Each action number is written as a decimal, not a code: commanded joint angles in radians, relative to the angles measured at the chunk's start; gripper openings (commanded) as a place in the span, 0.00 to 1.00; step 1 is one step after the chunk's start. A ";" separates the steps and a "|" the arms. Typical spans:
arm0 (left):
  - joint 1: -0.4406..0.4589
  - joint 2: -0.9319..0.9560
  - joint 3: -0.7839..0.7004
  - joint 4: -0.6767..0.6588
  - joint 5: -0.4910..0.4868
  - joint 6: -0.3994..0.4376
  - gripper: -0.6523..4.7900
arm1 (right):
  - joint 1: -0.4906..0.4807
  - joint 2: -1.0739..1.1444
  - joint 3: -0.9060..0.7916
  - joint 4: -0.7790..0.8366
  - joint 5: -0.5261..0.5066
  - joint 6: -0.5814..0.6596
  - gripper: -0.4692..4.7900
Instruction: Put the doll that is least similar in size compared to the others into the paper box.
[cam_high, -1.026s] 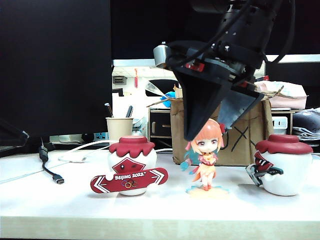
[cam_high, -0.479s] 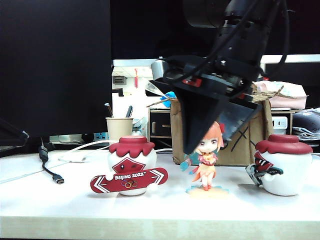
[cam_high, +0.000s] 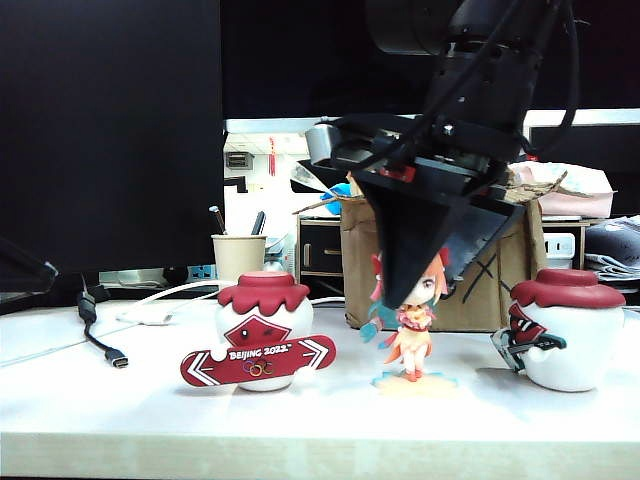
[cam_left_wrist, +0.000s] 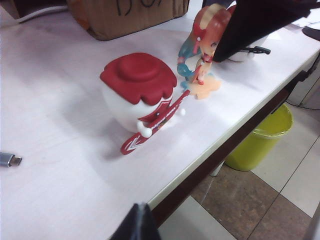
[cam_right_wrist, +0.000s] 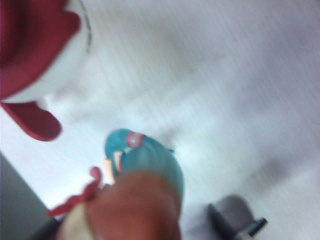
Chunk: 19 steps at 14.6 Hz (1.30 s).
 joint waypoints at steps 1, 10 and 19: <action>0.002 0.000 0.003 0.009 0.002 0.002 0.11 | 0.002 -0.002 0.004 -0.002 0.012 0.000 0.41; 0.002 0.000 0.003 0.009 0.002 0.002 0.11 | 0.002 -0.002 0.005 0.001 0.012 0.000 0.44; 0.002 -0.002 0.003 0.009 0.002 0.002 0.11 | 0.003 -0.002 0.005 0.193 -0.038 0.030 1.00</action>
